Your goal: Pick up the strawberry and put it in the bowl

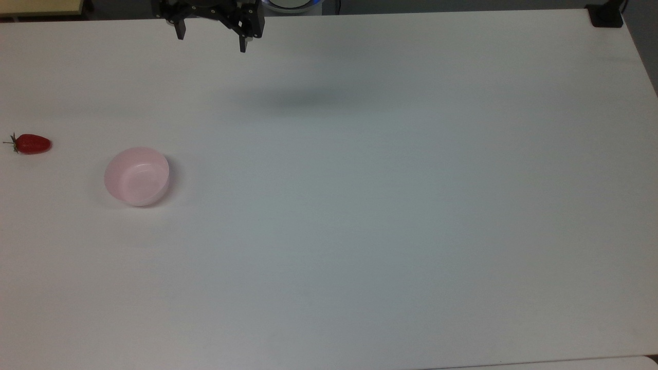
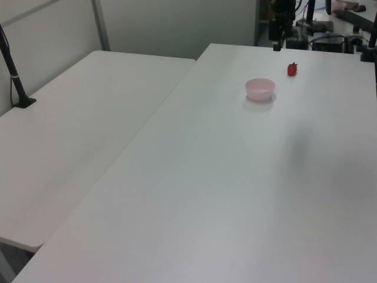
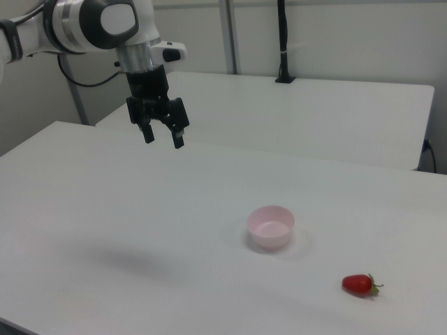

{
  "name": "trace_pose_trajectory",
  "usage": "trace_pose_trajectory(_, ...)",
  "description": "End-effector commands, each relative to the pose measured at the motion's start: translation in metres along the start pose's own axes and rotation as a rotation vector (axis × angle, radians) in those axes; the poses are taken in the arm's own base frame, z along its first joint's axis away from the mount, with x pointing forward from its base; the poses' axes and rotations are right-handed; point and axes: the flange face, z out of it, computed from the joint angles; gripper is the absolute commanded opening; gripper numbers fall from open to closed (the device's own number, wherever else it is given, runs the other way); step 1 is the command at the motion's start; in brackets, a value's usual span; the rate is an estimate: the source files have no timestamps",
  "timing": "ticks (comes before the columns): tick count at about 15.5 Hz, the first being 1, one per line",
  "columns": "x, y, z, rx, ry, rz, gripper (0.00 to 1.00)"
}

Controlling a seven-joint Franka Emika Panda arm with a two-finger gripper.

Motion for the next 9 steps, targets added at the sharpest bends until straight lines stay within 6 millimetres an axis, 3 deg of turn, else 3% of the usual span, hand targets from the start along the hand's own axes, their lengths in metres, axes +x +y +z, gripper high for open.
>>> trace_pose_trajectory(1, -0.0120, 0.0044, -0.0102, 0.016, -0.013, -0.021, 1.00)
trace_pose_trajectory(9, -0.0118, 0.0104, -0.0095, 0.017, -0.014, -0.018, 1.00)
